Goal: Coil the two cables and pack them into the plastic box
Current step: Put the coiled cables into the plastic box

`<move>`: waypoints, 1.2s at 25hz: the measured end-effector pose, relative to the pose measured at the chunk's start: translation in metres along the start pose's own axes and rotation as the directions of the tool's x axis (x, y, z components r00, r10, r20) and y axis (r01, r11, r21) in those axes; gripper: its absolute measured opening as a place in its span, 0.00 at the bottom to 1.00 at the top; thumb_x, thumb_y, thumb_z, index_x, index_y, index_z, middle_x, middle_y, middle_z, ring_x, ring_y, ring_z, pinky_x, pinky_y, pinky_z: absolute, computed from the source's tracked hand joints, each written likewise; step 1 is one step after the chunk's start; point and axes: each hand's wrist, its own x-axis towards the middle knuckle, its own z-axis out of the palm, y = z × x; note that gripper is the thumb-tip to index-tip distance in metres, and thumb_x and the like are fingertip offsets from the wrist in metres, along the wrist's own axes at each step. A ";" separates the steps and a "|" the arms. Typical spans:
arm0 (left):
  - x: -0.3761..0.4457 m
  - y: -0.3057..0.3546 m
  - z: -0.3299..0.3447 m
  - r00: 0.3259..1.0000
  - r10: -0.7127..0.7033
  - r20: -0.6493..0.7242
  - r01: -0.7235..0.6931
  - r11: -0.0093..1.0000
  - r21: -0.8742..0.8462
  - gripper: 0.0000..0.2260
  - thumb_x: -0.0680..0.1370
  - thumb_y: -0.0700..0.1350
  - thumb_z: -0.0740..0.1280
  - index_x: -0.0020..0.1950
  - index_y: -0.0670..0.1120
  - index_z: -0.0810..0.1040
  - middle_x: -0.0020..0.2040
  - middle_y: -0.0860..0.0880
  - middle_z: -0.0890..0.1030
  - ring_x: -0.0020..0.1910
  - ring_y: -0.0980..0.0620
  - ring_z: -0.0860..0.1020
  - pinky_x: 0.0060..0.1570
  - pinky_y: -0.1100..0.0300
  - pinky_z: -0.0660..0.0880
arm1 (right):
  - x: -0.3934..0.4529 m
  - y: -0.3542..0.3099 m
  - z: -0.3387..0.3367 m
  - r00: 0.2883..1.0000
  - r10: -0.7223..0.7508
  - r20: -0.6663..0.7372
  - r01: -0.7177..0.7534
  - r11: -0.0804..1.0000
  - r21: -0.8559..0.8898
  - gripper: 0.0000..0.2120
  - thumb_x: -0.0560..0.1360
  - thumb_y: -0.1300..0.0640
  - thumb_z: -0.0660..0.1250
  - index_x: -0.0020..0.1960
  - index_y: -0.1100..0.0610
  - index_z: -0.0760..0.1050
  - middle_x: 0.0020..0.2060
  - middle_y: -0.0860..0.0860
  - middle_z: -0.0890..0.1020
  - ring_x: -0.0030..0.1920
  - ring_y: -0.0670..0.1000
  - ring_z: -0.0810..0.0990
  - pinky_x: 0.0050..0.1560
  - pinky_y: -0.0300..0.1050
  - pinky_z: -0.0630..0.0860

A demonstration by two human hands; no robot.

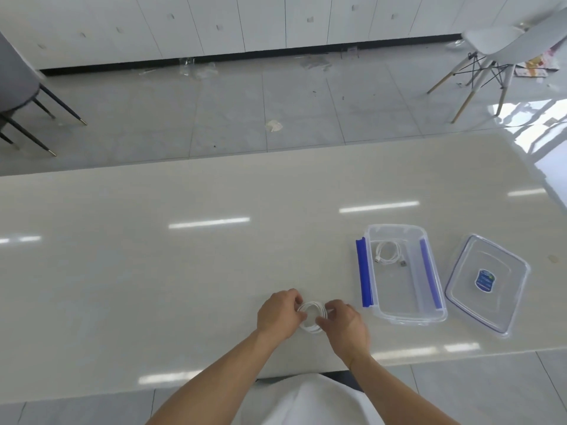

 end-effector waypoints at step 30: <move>0.004 -0.006 -0.022 0.977 0.199 0.076 -0.161 0.925 -0.345 0.08 0.73 0.43 0.74 0.48 0.50 0.78 0.44 0.53 0.83 0.39 0.55 0.80 0.40 0.65 0.77 | -0.020 -0.005 -0.017 0.994 -0.025 -0.104 0.056 0.949 0.309 0.10 0.71 0.53 0.77 0.44 0.40 0.78 0.38 0.38 0.84 0.41 0.42 0.83 0.46 0.40 0.80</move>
